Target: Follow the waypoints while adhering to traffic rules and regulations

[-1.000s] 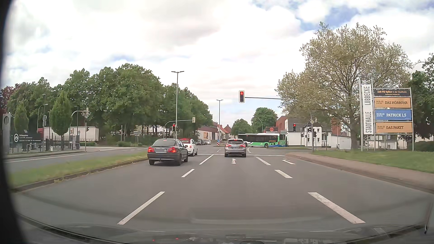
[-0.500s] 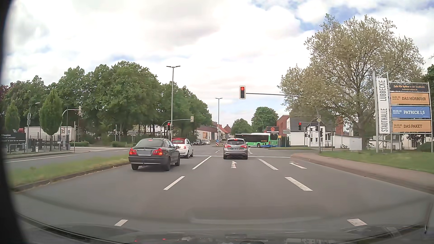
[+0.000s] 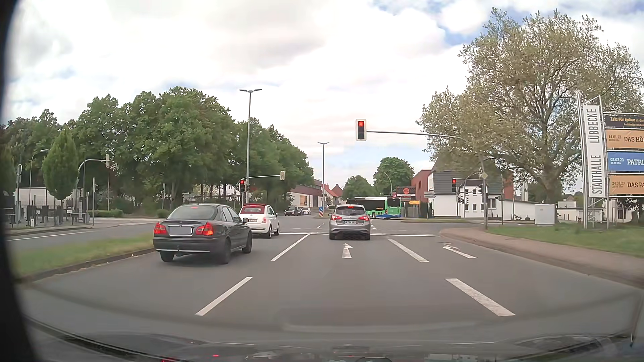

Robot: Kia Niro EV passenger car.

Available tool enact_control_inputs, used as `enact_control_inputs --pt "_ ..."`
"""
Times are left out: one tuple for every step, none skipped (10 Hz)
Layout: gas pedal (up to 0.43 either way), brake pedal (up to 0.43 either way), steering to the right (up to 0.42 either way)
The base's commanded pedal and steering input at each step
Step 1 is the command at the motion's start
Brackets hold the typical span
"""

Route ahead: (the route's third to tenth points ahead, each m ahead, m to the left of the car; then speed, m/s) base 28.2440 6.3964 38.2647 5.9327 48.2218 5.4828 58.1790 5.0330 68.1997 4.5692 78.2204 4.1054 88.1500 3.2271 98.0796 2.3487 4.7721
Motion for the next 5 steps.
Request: enact_control_inputs --pt "0.0 0.0 0.001" --pt "0.0 0.0 0.002" --pt "0.0 0.0 0.001" --pt "0.0 0.0 0.001" --pt "0.0 0.0 0.001"
